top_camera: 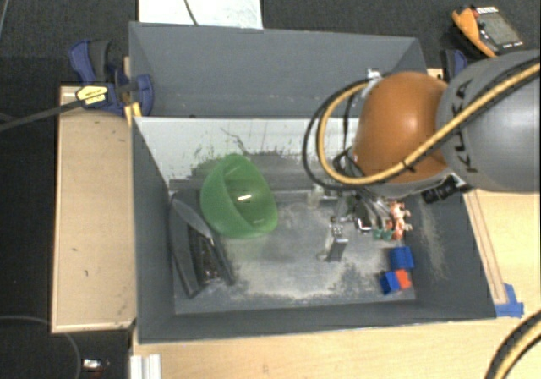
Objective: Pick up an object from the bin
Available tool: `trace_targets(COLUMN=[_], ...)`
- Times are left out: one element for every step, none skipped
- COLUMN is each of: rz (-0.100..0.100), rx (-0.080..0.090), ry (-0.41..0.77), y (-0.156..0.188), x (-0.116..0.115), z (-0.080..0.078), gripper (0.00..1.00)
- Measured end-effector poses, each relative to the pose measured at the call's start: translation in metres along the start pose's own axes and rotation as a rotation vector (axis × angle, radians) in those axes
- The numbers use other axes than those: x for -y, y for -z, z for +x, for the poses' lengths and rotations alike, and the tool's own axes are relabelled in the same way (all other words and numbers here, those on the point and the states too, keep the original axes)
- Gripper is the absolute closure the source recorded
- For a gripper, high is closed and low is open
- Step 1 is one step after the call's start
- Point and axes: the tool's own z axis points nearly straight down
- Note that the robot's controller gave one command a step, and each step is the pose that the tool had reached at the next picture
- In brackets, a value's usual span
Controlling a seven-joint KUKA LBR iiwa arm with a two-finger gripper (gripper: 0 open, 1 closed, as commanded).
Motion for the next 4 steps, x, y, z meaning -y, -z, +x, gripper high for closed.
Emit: trace_targets(rz=[0.000, 0.000, 0.001, -0.003], rx=[0.008, 0.006, 0.015, 0.011], ry=[-0.001, 0.126, 0.057, 0.212], y=[0.004, -0.061, -0.061, -0.061], x=[0.000, -0.055, -0.080, -0.123], z=[-0.002, -0.022, -0.021, -0.021], gripper=[0.00, 0.00, 0.00, 0.00])
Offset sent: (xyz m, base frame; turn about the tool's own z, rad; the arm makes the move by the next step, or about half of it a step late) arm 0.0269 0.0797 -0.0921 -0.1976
